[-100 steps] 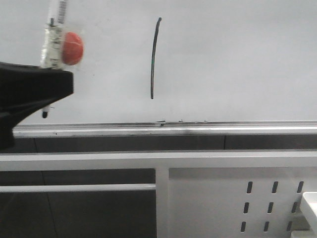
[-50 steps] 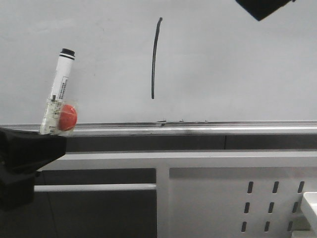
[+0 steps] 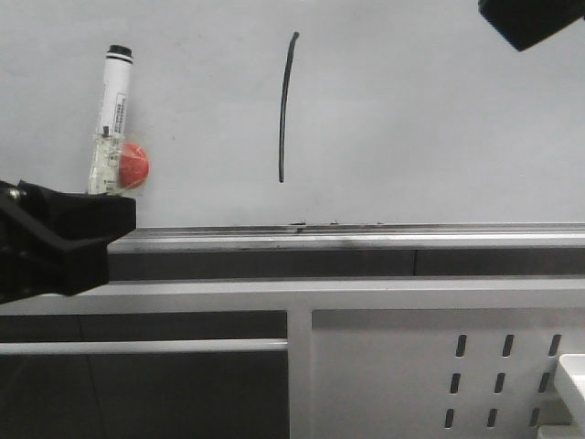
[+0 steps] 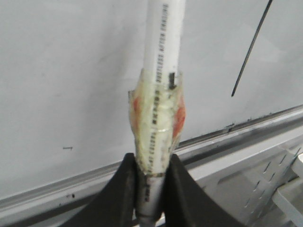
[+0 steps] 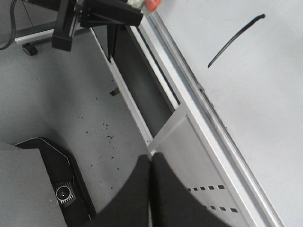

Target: Write number 1 on whiteboard

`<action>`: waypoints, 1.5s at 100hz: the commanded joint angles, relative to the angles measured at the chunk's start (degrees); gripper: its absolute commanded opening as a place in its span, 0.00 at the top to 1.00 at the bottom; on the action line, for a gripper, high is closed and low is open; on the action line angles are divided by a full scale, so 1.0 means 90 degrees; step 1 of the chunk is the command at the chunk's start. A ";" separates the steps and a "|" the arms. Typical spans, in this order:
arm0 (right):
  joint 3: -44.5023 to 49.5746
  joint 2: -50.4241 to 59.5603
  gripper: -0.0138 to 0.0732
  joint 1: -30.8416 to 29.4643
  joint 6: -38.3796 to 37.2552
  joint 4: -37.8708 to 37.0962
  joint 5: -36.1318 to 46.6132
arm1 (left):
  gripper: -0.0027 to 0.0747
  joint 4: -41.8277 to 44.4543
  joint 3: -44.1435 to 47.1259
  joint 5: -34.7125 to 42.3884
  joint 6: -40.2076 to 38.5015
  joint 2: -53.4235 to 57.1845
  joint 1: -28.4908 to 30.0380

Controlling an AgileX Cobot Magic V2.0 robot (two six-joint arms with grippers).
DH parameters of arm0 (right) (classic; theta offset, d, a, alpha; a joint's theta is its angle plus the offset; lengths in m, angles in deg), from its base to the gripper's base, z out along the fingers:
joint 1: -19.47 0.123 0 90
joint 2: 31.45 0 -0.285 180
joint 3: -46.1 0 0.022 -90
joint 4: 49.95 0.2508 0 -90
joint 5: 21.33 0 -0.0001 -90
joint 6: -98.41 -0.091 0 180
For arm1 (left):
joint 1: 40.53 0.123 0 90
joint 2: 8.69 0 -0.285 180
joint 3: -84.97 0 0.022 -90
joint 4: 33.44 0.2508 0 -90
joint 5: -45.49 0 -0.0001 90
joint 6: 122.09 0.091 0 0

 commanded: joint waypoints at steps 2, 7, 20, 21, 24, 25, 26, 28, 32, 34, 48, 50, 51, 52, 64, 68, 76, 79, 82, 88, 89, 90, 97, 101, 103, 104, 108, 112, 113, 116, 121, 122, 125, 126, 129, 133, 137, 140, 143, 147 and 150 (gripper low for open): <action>-0.0097 0.0072 0.92 -0.0032 -0.0007 0.0002 0.0506 | 0.99 -0.0090 -0.0231 0.1461 0.0017 0.0113 -0.0014; -0.0084 0.0072 0.92 -0.0032 -0.0007 0.0002 0.0526 | 0.99 -0.0090 -0.0298 0.1461 0.0017 0.0113 -0.0014; -0.0084 0.0072 0.92 -0.0032 -0.0007 0.0002 0.0634 | 0.99 -0.0157 -0.0515 0.1461 0.0017 0.0110 -0.0014; -0.0084 0.0072 0.92 -0.0032 -0.0007 0.0002 0.0648 | 0.99 -0.0176 -0.0529 0.1461 0.0017 0.0110 -0.0014; -0.0084 0.0072 0.92 -0.0032 -0.0007 0.0002 0.0666 | 0.99 -0.0249 -0.0582 0.1461 0.0017 0.0110 -0.0014; -0.0084 0.0072 0.92 -0.0032 -0.0007 0.0002 0.0666 | 0.99 -0.0274 -0.0611 0.1461 0.0017 0.0110 -0.0014; -0.0084 0.0072 0.92 -0.0032 -0.0007 0.0002 0.0682 | 0.99 -0.0287 -0.0625 0.1461 0.0022 0.0098 -0.0014; -0.0084 0.0072 0.92 -0.0032 -0.0007 0.0002 0.0698 | 0.99 -0.0339 -0.0658 0.1461 0.0022 0.0083 -0.0014; -0.0084 0.0072 0.92 -0.0032 -0.0007 0.0002 0.0698 | 0.99 -0.0475 -0.0720 0.1461 0.0022 0.0046 -0.0014; -0.0084 0.0072 0.92 -0.0032 -0.0007 0.0002 0.0698 | 0.99 -0.0536 -0.0737 0.1461 0.0022 -0.0006 -0.0014; -0.0084 0.0072 0.92 -0.0032 -0.0007 0.0002 0.0698 | 0.99 -0.0708 -0.0768 0.1461 0.0022 -0.0265 -0.0014; -0.0084 0.0072 0.92 -0.0032 -0.0007 0.0002 0.0698 | 0.99 -0.0708 -0.0768 0.1461 0.0022 -0.0293 -0.0014; -0.0084 0.0072 0.92 -0.0032 -0.0007 0.0002 0.0698 | 0.99 -0.0708 -0.0768 0.1461 0.0007 -0.0315 -0.0014; -0.0084 0.0072 0.92 -0.0032 -0.0007 0.0002 0.0698 | 0.99 -0.0708 -0.0768 0.1461 0.0005 -0.0322 -0.0014; -0.0084 0.0072 0.92 -0.0032 -0.0007 0.0002 0.0670 | 0.99 -0.0708 -0.0786 0.1461 -0.0067 -0.0335 -0.0014; -0.0084 0.0072 0.92 -0.0032 -0.0007 0.0002 0.0670 | 0.99 -0.0724 -0.0795 0.1461 -0.0067 -0.0335 -0.0014; -0.0084 0.0072 0.92 -0.0032 -0.0007 0.0002 0.0670 | 0.99 -0.0764 -0.0853 0.1461 -0.0067 -0.0335 -0.0014; -0.0084 0.0072 0.92 -0.0032 -0.0007 0.0002 0.0670 | 0.99 -0.0799 -0.0877 0.1461 -0.0067 -0.0335 -0.0014; -0.0084 0.0072 0.92 -0.0032 -0.0007 0.0002 0.0670 | 0.99 -0.0808 -0.0922 0.1461 -0.0067 -0.0335 -0.0014; -0.0084 0.0072 0.92 -0.0032 -0.0007 0.0002 0.0670 | 0.99 -0.0808 -0.0986 0.1461 -0.0067 -0.0335 -0.0014; -0.0084 0.0072 0.92 -0.0032 -0.0007 0.0002 0.0670 | 0.99 -0.0808 -0.1000 0.1461 -0.0067 -0.0335 -0.0014; -0.0084 0.0072 0.92 -0.0032 -0.0007 0.0002 0.0670 | 0.99 -0.0808 -0.1002 0.1461 -0.0067 -0.0335 -0.0014; -0.0084 0.0072 0.92 -0.0032 -0.0007 0.0002 0.0670 | 0.99 -0.0808 -0.1051 0.1461 -0.0067 -0.0335 -0.0014; -0.0084 0.0072 0.92 -0.0032 -0.0007 0.0002 0.0654 | 0.99 -0.0808 -0.1059 0.1461 -0.0067 -0.0335 -0.0014; -0.0084 0.0072 0.92 -0.0032 -0.0007 0.0002 0.0656 | 0.99 -0.0808 -0.1059 0.1461 -0.0050 -0.0335 -0.0014; -0.0084 0.0072 0.92 -0.0032 -0.0007 0.0002 0.0656 | 0.99 -0.0808 -0.1059 0.1461 0.0001 -0.0335 -0.0014; -0.0084 0.0072 0.92 -0.0032 -0.0007 0.0002 0.0646 | 0.99 -0.0808 -0.1059 0.1461 0.0050 -0.0335 -0.0014; -0.0084 0.0072 0.92 -0.0032 -0.0007 0.0002 0.0646 | 0.99 -0.0808 -0.1059 0.1461 0.0050 -0.0335 -0.0014; -0.0084 0.0072 0.92 -0.0032 -0.0007 0.0002 0.0646 | 0.99 -0.0808 -0.1059 0.1461 0.0050 -0.0335 -0.0014; -0.0084 0.0072 0.92 -0.0032 -0.0007 0.0002 0.0646 | 0.99 -0.0808 -0.1059 0.1461 0.0050 -0.0335 -0.0014; -0.0084 0.0072 0.92 -0.0032 -0.0007 0.0002 0.0646 | 0.99 -0.0808 -0.1059 0.1461 0.0050 -0.0335 -0.0014; -0.0084 0.0072 0.92 -0.0032 -0.0007 0.0002 0.0646 | 0.99 -0.0808 -0.1059 0.1461 0.0050 -0.0335 -0.0014; -0.0084 0.0072 0.92 -0.0032 -0.0007 0.0002 0.0646 | 0.99 -0.0808 -0.1059 0.1461 0.0050 -0.0335 -0.0014; -0.0084 0.0072 0.92 -0.0032 -0.0007 0.0002 0.0646 | 0.99 -0.0808 -0.1059 0.1461 0.0050 -0.0335 -0.0014; -0.0084 0.0072 0.92 -0.0032 -0.0007 0.0002 0.0643 | 0.99 -0.0808 -0.1059 0.1461 0.0050 -0.0335 -0.0014; -0.0084 0.0072 0.92 -0.0032 -0.0007 0.0002 0.0643 | 0.99 -0.0808 -0.1059 0.1461 0.0050 -0.0335 -0.0014; -0.0084 0.0072 0.92 -0.0032 -0.0007 0.0002 0.0643 | 0.99 -0.0808 -0.1059 0.1461 0.0050 -0.0335 -0.0014; -0.0084 0.0072 0.92 -0.0032 -0.0007 0.0002 0.0643 | 0.99 -0.0796 -0.1059 0.1461 0.0050 -0.0335 -0.0014; -0.0084 0.0072 0.92 -0.0032 -0.0007 0.0002 0.0643 | 0.99 -0.0783 -0.1059 0.1461 0.0050 -0.0335 -0.0014; -0.0084 0.0072 0.92 -0.0032 -0.0007 0.0002 0.0643 | 0.98 -0.0742 -0.1059 0.1461 0.0050 -0.0335 -0.0014; -0.0084 0.0072 0.92 -0.0032 -0.0007 0.0002 0.0643 | 0.96 -0.0708 -0.1059 0.1461 0.0050 -0.0335 -0.0014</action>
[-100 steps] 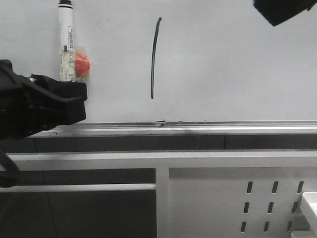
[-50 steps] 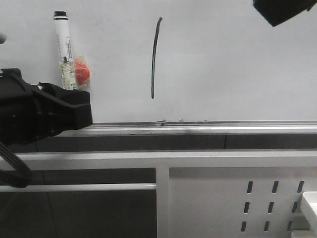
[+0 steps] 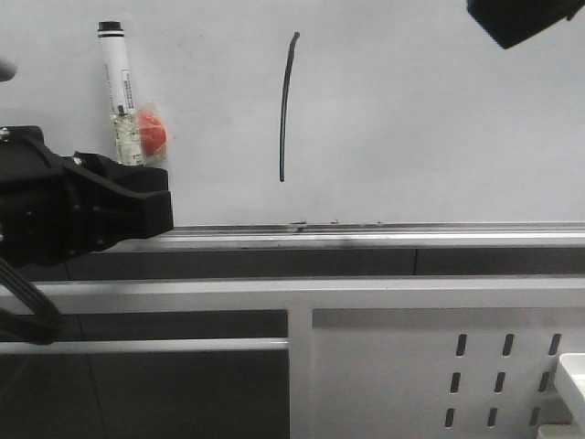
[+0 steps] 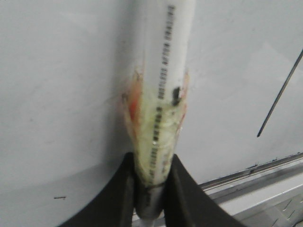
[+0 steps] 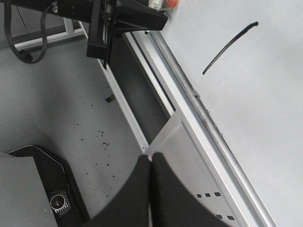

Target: Write number 1 on whiteboard

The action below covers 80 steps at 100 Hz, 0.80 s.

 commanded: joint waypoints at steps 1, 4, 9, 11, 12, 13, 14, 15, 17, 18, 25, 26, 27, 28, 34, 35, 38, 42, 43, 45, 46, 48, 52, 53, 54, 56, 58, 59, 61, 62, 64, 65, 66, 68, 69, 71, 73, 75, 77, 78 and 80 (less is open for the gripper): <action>-0.0149 0.0072 0.92 -0.0032 -0.0007 0.0019 0.0360 | 0.95 -0.0107 -0.0206 0.1571 -0.0001 0.0179 -0.0007; -0.0149 0.0072 0.92 -0.0032 -0.0007 0.0019 0.0349 | 0.91 -0.0026 -0.0206 0.1571 0.0010 0.0179 -0.0007; -0.0149 0.0072 0.92 -0.0032 -0.0007 0.0019 0.0349 | 0.83 0.0076 -0.0206 0.1571 0.0013 0.0179 -0.0007; -0.0149 0.0072 0.92 -0.0032 -0.0007 0.0019 0.0349 | 0.79 0.0111 -0.0206 0.1571 0.0013 0.0179 -0.0007; -0.0149 0.0072 0.92 -0.0032 -0.0007 0.0019 0.0346 | 0.77 0.0114 -0.0206 0.1571 0.0013 0.0179 -0.0007; -0.0149 0.0072 0.92 -0.0032 -0.0007 0.0019 0.0346 | 0.74 0.0114 -0.0206 0.1571 0.0013 0.0179 -0.0007; -0.0149 0.0072 0.92 -0.0032 -0.0007 0.0019 0.0335 | 0.73 0.0123 -0.0206 0.1571 0.0013 0.0179 -0.0007; -0.0149 0.0072 0.92 -0.0032 -0.0007 0.0019 0.0335 | 0.71 0.0123 -0.0206 0.1571 0.0013 0.0179 -0.0007; -0.0149 0.0072 0.92 -0.0032 -0.0007 0.0019 0.0321 | 0.67 0.0123 -0.0206 0.1571 0.0013 0.0179 -0.0007; -0.0149 0.0072 0.92 -0.0032 -0.0007 0.0019 0.0321 | 0.64 0.0123 -0.0206 0.1571 0.0013 0.0179 -0.0007; -0.0149 0.0072 0.92 -0.0032 -0.0007 0.0019 0.0293 | 0.53 0.0098 -0.0206 0.1571 0.0013 0.0179 -0.0007; -0.0149 0.0072 0.92 -0.0032 -0.0007 0.0019 0.0291 | 0.51 0.0098 -0.0206 0.1571 0.0013 0.0179 -0.0007; -0.0149 0.0072 0.92 -0.0032 -0.0007 0.0019 0.0291 | 0.51 0.0098 -0.0206 0.1571 0.0013 0.0179 -0.0007; -0.0149 0.0072 0.92 -0.0032 -0.0007 0.0019 0.0291 | 0.50 0.0083 -0.0206 0.1571 0.0013 0.0179 -0.0007; -0.0149 0.0072 0.92 -0.0032 -0.0007 0.0019 0.0267 | 0.49 0.0083 -0.0206 0.1571 0.0013 0.0179 -0.0007; -0.0149 0.0072 0.92 -0.0032 -0.0007 0.0019 0.0267 | 0.49 0.0083 -0.0206 0.1571 0.0013 0.0179 -0.0007; -0.0149 0.0072 0.92 -0.0032 -0.0007 0.0019 0.0267 | 0.49 0.0083 -0.0206 0.1571 0.0013 0.0179 -0.0007; -0.0149 0.0072 0.92 -0.0032 -0.0007 0.0019 0.0267 | 0.49 0.0083 -0.0194 0.1571 0.0013 0.0179 -0.0007; -0.0149 0.0072 0.92 -0.0032 -0.0007 0.0019 0.0267 | 0.49 0.0083 -0.0194 0.1571 0.0013 0.0179 -0.0007; -0.0149 0.0072 0.92 -0.0032 -0.0007 0.0019 0.0267 | 0.49 0.0083 -0.0181 0.1571 0.0013 0.0179 -0.0007; -0.0149 0.0072 0.92 -0.0032 -0.0007 0.0019 0.0267 | 0.49 0.0083 -0.0169 0.1571 0.0013 0.0179 -0.0007; -0.0149 0.0072 0.92 -0.0032 -0.0007 0.0019 0.0267 | 0.49 0.0083 -0.0155 0.1571 0.0013 0.0179 -0.0007; -0.0149 0.0072 0.92 -0.0032 -0.0007 0.0019 0.0267 | 0.49 0.0083 -0.0093 0.1571 0.0013 0.0179 -0.0007; -0.0149 0.0072 0.92 -0.0032 -0.0007 0.0019 0.0267 | 0.49 0.0083 -0.0081 0.1571 0.0013 0.0179 -0.0007; -0.0149 0.0072 0.92 -0.0032 -0.0007 0.0019 0.0267 | 0.49 0.0083 -0.0057 0.1571 0.0013 0.0191 -0.0007; -0.0149 0.0072 0.92 -0.0032 -0.0007 0.0019 0.0267 | 0.49 0.0083 -0.0033 0.1571 0.0013 0.0191 -0.0007; -0.0149 0.0072 0.92 -0.0032 -0.0007 0.0019 0.0267 | 0.49 0.0083 0.0006 0.1571 0.0013 0.0205 -0.0007; -0.0149 0.0072 0.92 -0.0032 -0.0007 0.0019 0.0267 | 0.49 0.0083 0.0032 0.1571 0.0013 0.0223 -0.0007; -0.0149 0.0072 0.92 -0.0032 -0.0007 0.0019 0.0267 | 0.49 0.0083 0.0079 0.1571 0.0013 0.0242 -0.0007; -0.0149 0.0072 0.92 -0.0032 -0.0007 0.0019 0.0267 | 0.49 0.0083 0.0107 0.1571 0.0013 0.0250 -0.0007; -0.0149 0.0072 0.92 -0.0032 -0.0007 0.0019 0.0267 | 0.49 0.0083 0.0132 0.1571 0.0013 0.0270 -0.0007; -0.0149 0.0072 0.92 -0.0032 -0.0007 0.0019 0.0267 | 0.49 0.0083 0.0146 0.1571 0.0013 0.0292 -0.0007; -0.0149 0.0072 0.92 -0.0032 -0.0007 0.0019 0.0267 | 0.49 0.0083 0.0179 0.1571 0.0013 0.0294 -0.0007; -0.0149 0.0072 0.92 -0.0032 -0.0007 0.0019 0.0262 | 0.49 0.0083 0.0227 0.1571 0.0013 0.0328 -0.0007; -0.0149 0.0072 0.92 -0.0032 -0.0007 0.0019 0.0262 | 0.49 0.0083 0.0254 0.1571 0.0013 0.0354 -0.0007; -0.0149 0.0072 0.92 -0.0032 -0.0007 0.0019 0.0262 | 0.49 0.0083 0.0297 0.1571 0.0013 0.0384 -0.0007; -0.0149 0.0072 0.92 -0.0032 -0.0007 0.0019 0.0262 | 0.49 0.0083 0.0327 0.1571 0.0013 0.0418 -0.0007; -0.0149 0.0072 0.92 -0.0032 -0.0007 0.0019 0.0262 | 0.49 0.0083 0.0368 0.1571 0.0013 0.0461 -0.0007; -0.0149 0.0072 0.92 -0.0032 -0.0007 0.0019 0.0262 | 0.49 0.0083 0.0394 0.1571 0.0013 0.0501 -0.0007; -0.0149 0.0072 0.92 -0.0032 -0.0007 0.0019 0.0262 | 0.49 0.0083 0.0418 0.1571 0.0024 0.0515 -0.0007; -0.0149 0.0072 0.92 -0.0032 -0.0007 0.0019 0.0262 | 0.49 0.0083 0.0453 0.1571 0.0024 0.0560 -0.0007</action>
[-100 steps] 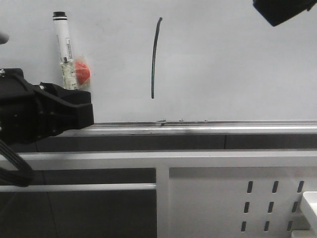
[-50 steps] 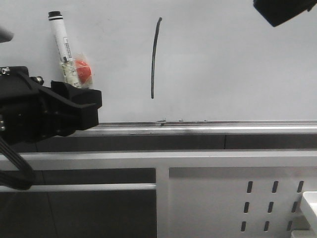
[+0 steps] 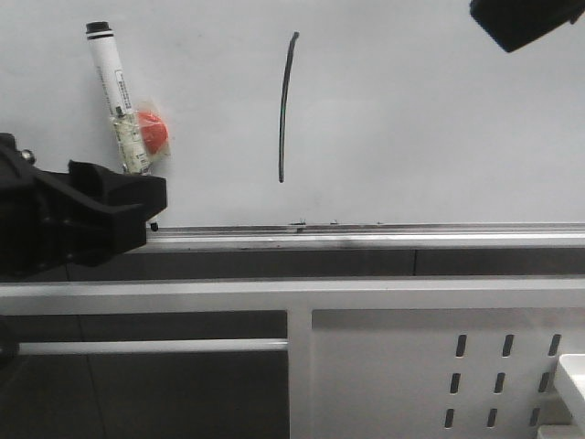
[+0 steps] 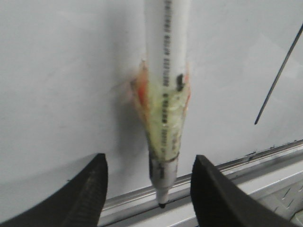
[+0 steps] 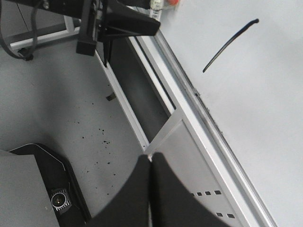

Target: Write number 1 on whiteboard

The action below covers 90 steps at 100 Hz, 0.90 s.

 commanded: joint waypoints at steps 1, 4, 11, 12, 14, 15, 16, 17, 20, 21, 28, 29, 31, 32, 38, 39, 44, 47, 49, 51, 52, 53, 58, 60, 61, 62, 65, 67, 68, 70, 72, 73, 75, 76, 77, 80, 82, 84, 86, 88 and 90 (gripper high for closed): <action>-0.0159 0.0072 0.92 -0.0032 -0.0007 0.0019 0.0298 | 0.49 -0.0058 0.0061 0.1475 0.0009 0.0361 0.0006; -0.0159 0.0072 0.92 -0.0032 -0.0007 0.0019 0.0298 | 0.49 -0.0046 0.0111 0.1475 0.0009 0.0423 0.0006; -0.0159 0.0072 0.92 -0.0032 -0.0007 0.0019 0.0298 | 0.49 0.0071 0.0206 0.1475 0.0009 0.0561 0.0006; -0.0159 0.0072 0.92 -0.0032 -0.0007 0.0019 0.0298 | 0.49 0.0104 0.0223 0.1475 0.0009 0.0576 0.0006; -0.0159 0.0072 0.92 -0.0032 -0.0007 0.0019 0.0298 | 0.49 0.0211 0.0240 0.1475 0.0009 0.0622 0.0006; -0.0159 0.0072 0.92 -0.0032 -0.0007 0.0019 0.0310 | 0.49 0.0277 0.0257 0.1475 0.0009 0.0633 0.0006; -0.0159 0.0072 0.92 -0.0032 -0.0007 0.0019 0.0312 | 0.49 0.0347 0.0278 0.1475 0.0009 0.0673 0.0006; -0.0159 0.0072 0.92 -0.0032 -0.0007 0.0019 0.0312 | 0.49 0.0347 0.0280 0.1475 0.0009 0.0673 0.0006; -0.0159 0.0103 0.92 -0.0032 -0.0007 0.0019 0.0359 | 0.49 0.0576 0.0308 0.1475 0.0009 0.0754 0.0006; -0.0159 0.0133 0.92 -0.0032 -0.0007 0.0019 0.0361 | 0.49 0.0625 0.0335 0.1475 0.0009 0.0766 0.0006; -0.0159 0.0284 0.92 -0.0032 -0.0007 -0.0020 0.0450 | 0.56 0.1080 0.0414 0.1475 0.0009 0.0918 0.0006; -0.0159 0.0299 0.92 -0.0032 -0.0007 -0.0020 0.0463 | 0.59 0.1116 0.0435 0.1475 0.0009 0.0933 0.0006; -0.0159 0.0343 0.92 -0.0032 -0.0007 -0.0020 0.0475 | 0.65 0.1195 0.0474 0.1475 0.0009 0.0989 0.0006; -0.0159 0.0372 0.92 -0.0032 -0.0007 -0.0032 0.0489 | 0.67 0.1237 0.0489 0.1475 0.0009 0.1023 0.0006; -0.0144 0.0562 0.92 -0.0032 -0.0007 -0.0030 0.0519 | 0.90 0.1255 0.0643 0.1475 0.0009 0.1171 0.0006; -0.0143 0.0589 0.92 -0.0032 -0.0007 -0.0030 0.0551 | 0.93 0.1255 0.0663 0.1475 0.0009 0.1208 0.0006; -0.0075 0.0853 0.92 -0.0032 -0.0007 -0.0030 0.0688 | 0.99 0.1255 0.0809 0.1475 0.0032 0.1364 0.0006; 0.0012 0.1013 0.92 -0.0032 -0.0007 -0.0030 0.0808 | 0.99 0.1255 0.0880 0.1475 0.0032 0.1457 0.0006; 0.0056 0.1147 0.92 -0.0032 -0.0007 -0.0030 0.0919 | 0.99 0.1255 0.0935 0.1475 0.0032 0.1534 0.0006; 0.0135 0.1287 0.92 -0.0032 -0.0007 -0.0030 0.1038 | 0.99 0.1255 0.0991 0.1475 0.0032 0.1607 0.0006; 0.0191 0.1335 0.92 -0.0032 -0.0007 -0.0030 0.1082 | 0.99 0.1255 0.1008 0.1475 0.0032 0.1633 0.0006; 0.0223 0.1383 0.92 -0.0032 -0.0007 -0.0030 0.1163 | 0.99 0.1255 0.1025 0.1475 0.0032 0.1681 0.0006; 0.0467 0.1770 0.92 -0.0032 -0.0007 -0.0030 0.1400 | 0.99 0.1243 0.1155 0.1475 0.0022 0.1854 0.0006; 0.0573 0.1864 0.92 -0.0032 -0.0007 -0.0030 0.1453 | 0.99 0.1242 0.1186 0.1475 -0.0020 0.1896 0.0006; 0.0645 0.1957 0.92 -0.0032 -0.0007 -0.0030 0.1456 | 0.99 0.1242 0.1200 0.1475 -0.0066 0.1914 0.0006; 0.0682 0.2003 0.92 -0.0032 -0.0007 -0.0030 0.1479 | 0.99 0.1242 0.1220 0.1475 -0.0093 0.1947 0.0006; 0.0831 0.2236 0.92 -0.0032 -0.0007 -0.0009 0.1489 | 0.99 0.1242 0.1255 0.1475 -0.0157 0.2008 0.0006; 0.0952 0.2329 0.92 -0.0032 -0.0018 0.0021 0.1489 | 0.99 0.1242 0.1252 0.1475 -0.0172 0.2035 0.0006; 0.1033 0.2419 0.92 -0.0032 -0.0009 0.0053 0.1489 | 0.99 0.1242 0.1257 0.1475 -0.0172 0.2037 0.0006; 0.1159 0.2554 0.92 -0.0032 -0.0021 0.0102 0.1514 | 0.99 0.1282 0.1268 0.1475 -0.0172 0.2049 0.0006; 0.1293 0.2694 0.92 -0.0032 -0.0041 0.0176 0.1557 | 0.99 0.1282 0.1268 0.1475 -0.0172 0.2049 0.0006; 0.1340 0.2743 0.92 -0.0032 -0.0038 0.0207 0.1557 | 0.99 0.1282 0.1268 0.1475 -0.0172 0.2049 0.0006; 0.1490 0.2935 0.92 -0.0032 -0.0066 0.0356 0.1663 | 0.99 0.1282 0.1268 0.1464 -0.0172 0.2049 0.0006; 0.1596 0.2985 0.92 -0.0032 -0.0066 0.0403 0.1701 | 0.99 0.1282 0.1268 0.1464 -0.0172 0.2049 0.0006; 0.1651 0.3034 0.92 -0.0032 -0.0077 0.0451 0.1790 | 0.99 0.1282 0.1268 0.1464 -0.0172 0.2049 0.0006; 0.1887 0.3292 0.92 -0.0032 -0.0077 0.0730 0.2011 | 0.99 0.1282 0.1268 0.1452 -0.0172 0.2034 0.0006; 0.2079 0.3452 0.92 -0.0032 -0.0077 0.0905 0.2222 | 0.99 0.1282 0.1268 0.1439 -0.0172 0.2034 0.0006; 0.2285 0.3558 0.92 -0.0032 -0.0077 0.1006 0.2460 | 0.99 0.1282 0.1268 0.1439 -0.0172 0.2022 0.0006; 0.2500 0.3714 0.92 -0.0032 -0.0077 0.1148 0.2723 | 0.99 0.1282 0.1268 0.1439 -0.0172 0.2023 0.0006; 0.2723 0.3866 0.92 -0.0032 -0.0077 0.1260 0.2982 | 0.99 0.1282 0.1268 0.1439 -0.0172 0.2010 0.0006; 0.2946 0.4017 0.92 -0.0032 -0.0077 0.1328 0.3148 | 0.99 0.1282 0.1268 0.1439 -0.0172 0.2010 0.0006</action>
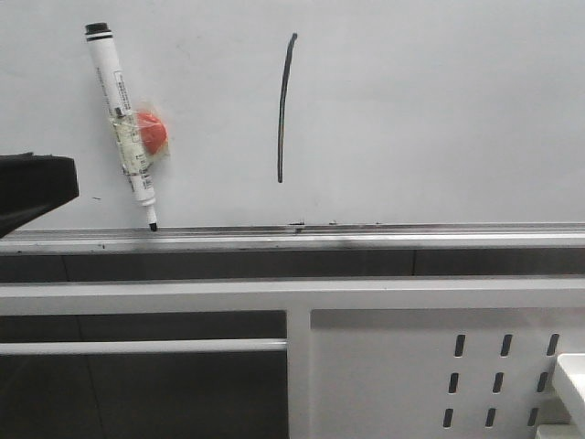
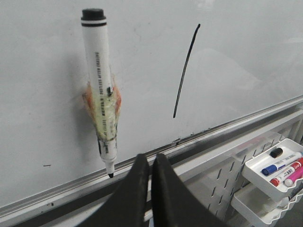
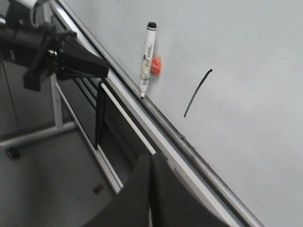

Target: Write number 1 on whiteboard

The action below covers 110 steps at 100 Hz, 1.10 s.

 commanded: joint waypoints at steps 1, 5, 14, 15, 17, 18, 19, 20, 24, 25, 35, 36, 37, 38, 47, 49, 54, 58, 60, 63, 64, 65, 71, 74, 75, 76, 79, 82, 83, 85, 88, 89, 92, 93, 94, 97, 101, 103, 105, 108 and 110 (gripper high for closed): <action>0.0712 0.0567 0.92 -0.0032 -0.0043 0.0573 0.1521 | 0.99 -0.0003 -0.0082 0.1405 -0.0063 0.0091 -0.0005; 0.1162 0.0840 0.92 -0.0032 -0.0043 0.0573 0.1954 | 0.99 -0.0003 -0.0082 0.1405 -0.0063 0.0082 -0.0005; 0.2140 0.1278 0.92 -0.0032 -0.0043 0.0573 0.2822 | 0.99 -0.0003 -0.0082 0.1405 0.0049 0.0082 -0.0005; 0.2208 0.1302 0.92 -0.0032 -0.0043 0.0573 0.2946 | 0.99 0.0011 -0.0082 0.1405 0.0063 0.0082 -0.0005; 0.2408 0.1368 0.92 -0.0032 -0.0043 0.0573 0.3132 | 0.99 0.0010 -0.0082 0.1405 0.0081 0.0082 -0.0005; 0.2472 0.1409 0.92 -0.0032 -0.0043 0.0591 0.3132 | 0.99 0.0027 -0.0082 0.1405 0.0081 0.0082 -0.0005; 0.2593 0.1427 0.92 -0.0032 -0.0043 0.0592 0.3231 | 0.99 0.0028 -0.0082 0.1420 0.0081 0.0082 -0.0005; 0.2650 0.1461 0.92 -0.0032 -0.0043 0.0607 0.3264 | 0.99 0.0043 -0.0082 0.1417 0.0081 0.0082 -0.0005; 0.2950 0.1518 0.92 -0.0032 -0.0043 0.0606 0.3413 | 0.99 0.0099 -0.0082 0.1428 0.0081 0.0082 -0.0005; 0.2997 0.1536 0.92 -0.0032 -0.0043 0.0606 0.3435 | 0.99 0.0099 -0.0082 0.1428 0.0081 0.0082 -0.0005; 0.3444 0.1546 0.92 -0.0032 -0.0043 0.0646 0.3628 | 0.99 0.0298 -0.0094 0.1428 0.0081 0.0095 -0.0005; 0.3464 0.1546 0.92 -0.0032 -0.0043 0.0646 0.3617 | 0.99 0.0354 -0.0095 0.1428 0.0081 0.0095 -0.0005; 0.3506 0.1546 0.92 -0.0032 -0.0043 0.0646 0.3617 | 0.99 0.0383 -0.0109 0.1428 0.0081 0.0095 -0.0005; 0.3528 0.1546 0.92 -0.0032 -0.0043 0.0646 0.3617 | 0.99 0.0407 -0.0107 0.1428 0.0081 0.0095 -0.0005; 0.3580 0.1546 0.92 -0.0032 -0.0043 0.0646 0.3185 | 0.99 0.0603 -0.0221 0.1300 0.0081 0.0095 -0.0005; 0.3580 0.1534 0.92 -0.0032 -0.0043 0.0646 0.3132 | 0.99 0.0634 -0.0268 0.1267 0.0081 0.0095 -0.0005; 0.3580 0.1534 0.92 -0.0032 -0.0043 0.0646 0.2967 | 0.99 0.0690 -0.0423 0.0927 0.0081 0.0095 -0.0005; 0.3580 0.1534 0.92 -0.0032 -0.0043 0.0646 0.2891 | 0.99 0.0763 -0.0599 0.0613 0.0067 0.0095 -0.0005; 0.3580 0.1534 0.92 -0.0032 -0.0043 0.0646 0.2872 | 0.99 0.0826 -0.0702 0.0402 0.0067 0.0095 -0.0005; 0.3580 0.1534 0.92 -0.0032 -0.0043 0.0646 0.2861 | 0.99 0.0928 -0.0844 0.0096 0.0067 0.0095 -0.0005; 0.3580 0.1534 0.92 -0.0032 -0.0043 0.0646 0.2861 | 0.99 0.0988 -0.0920 -0.0057 0.0067 0.0095 -0.0005; 0.3580 0.1534 0.92 -0.0032 -0.0043 0.0646 0.2861 | 0.99 0.1011 -0.0959 -0.0128 0.0067 0.0095 -0.0005; 0.3580 0.1534 0.92 -0.0032 -0.0043 0.0646 0.2861 | 0.99 0.1365 -0.1301 -0.0674 0.0014 0.0095 -0.0005; 0.3580 0.1534 0.92 -0.0032 -0.0043 0.0646 0.2861 | 0.99 0.1542 -0.1456 -0.0877 -0.0043 0.0095 -0.0005; 0.3580 0.1534 0.92 -0.0032 -0.0043 0.0646 0.2861 | 0.99 0.1589 -0.1494 -0.0974 -0.0108 0.0095 -0.0005; 0.3580 0.1534 0.92 -0.0032 -0.0043 0.0646 0.2861 | 0.99 0.1682 -0.1572 -0.1024 -0.0151 0.0107 -0.0005; 0.3580 0.1534 0.92 -0.0032 -0.0043 0.0646 0.2861 | 0.99 0.1878 -0.1728 -0.1266 -0.0403 0.0143 -0.0005; 0.3580 0.1534 0.92 -0.0032 -0.0043 0.0646 0.2861 | 0.99 0.2078 -0.1880 -0.1624 -0.0635 0.0218 -0.0005; 0.3580 0.1534 0.92 -0.0032 -0.0043 0.0646 0.2861 | 0.99 0.2186 -0.1955 -0.1702 -0.0698 0.0259 -0.0005; 0.3580 0.1534 0.92 -0.0032 -0.0043 0.0646 0.2861 | 0.99 0.2360 -0.2066 -0.1945 -0.0890 0.0329 -0.0005; 0.3580 0.1534 0.92 -0.0032 -0.0043 0.0646 0.2861 | 0.99 0.2633 -0.2207 -0.2283 -0.1121 0.0448 -0.0005; 0.3580 0.1534 0.92 -0.0032 -0.0043 0.0646 0.2861 | 0.99 0.2705 -0.2239 -0.2456 -0.1220 0.0482 -0.0005; 0.3580 0.1534 0.92 -0.0032 -0.0043 0.0646 0.2861 | 0.99 0.3027 -0.2393 -0.2796 -0.1384 0.0669 -0.0005; 0.3580 0.1534 0.92 -0.0032 -0.0043 0.0646 0.2861 | 0.99 0.3085 -0.2422 -0.2875 -0.1421 0.0709 -0.0005; 0.3580 0.1534 0.92 -0.0032 -0.0043 0.0646 0.2861 | 0.99 0.3138 -0.2449 -0.3038 -0.1492 0.0750 -0.0005; 0.3580 0.1534 0.92 -0.0032 -0.0043 0.0646 0.2861 | 0.99 0.3314 -0.2574 -0.3357 -0.1578 0.0961 -0.0005; 0.3580 0.1534 0.92 -0.0032 -0.0043 0.0646 0.2861 | 0.99 0.3328 -0.2691 -0.3903 -0.1656 0.1177 -0.0005; 0.3580 0.1534 0.92 -0.0032 -0.0043 0.0646 0.2861 | 0.99 0.3288 -0.2758 -0.4199 -0.1669 0.1315 -0.0005; 0.3580 0.1534 0.92 -0.0032 -0.0043 0.0646 0.2861 | 0.99 0.3254 -0.2821 -0.4405 -0.1669 0.1454 -0.0005; 0.3580 0.1534 0.92 -0.0032 -0.0043 0.0646 0.2861 | 0.99 0.3228 -0.2900 -0.4874 -0.1669 0.1637 -0.0005; 0.3580 0.1534 0.92 -0.0032 -0.0043 0.0646 0.2861 | 0.99 0.3228 -0.2947 -0.5121 -0.1669 0.1773 -0.0005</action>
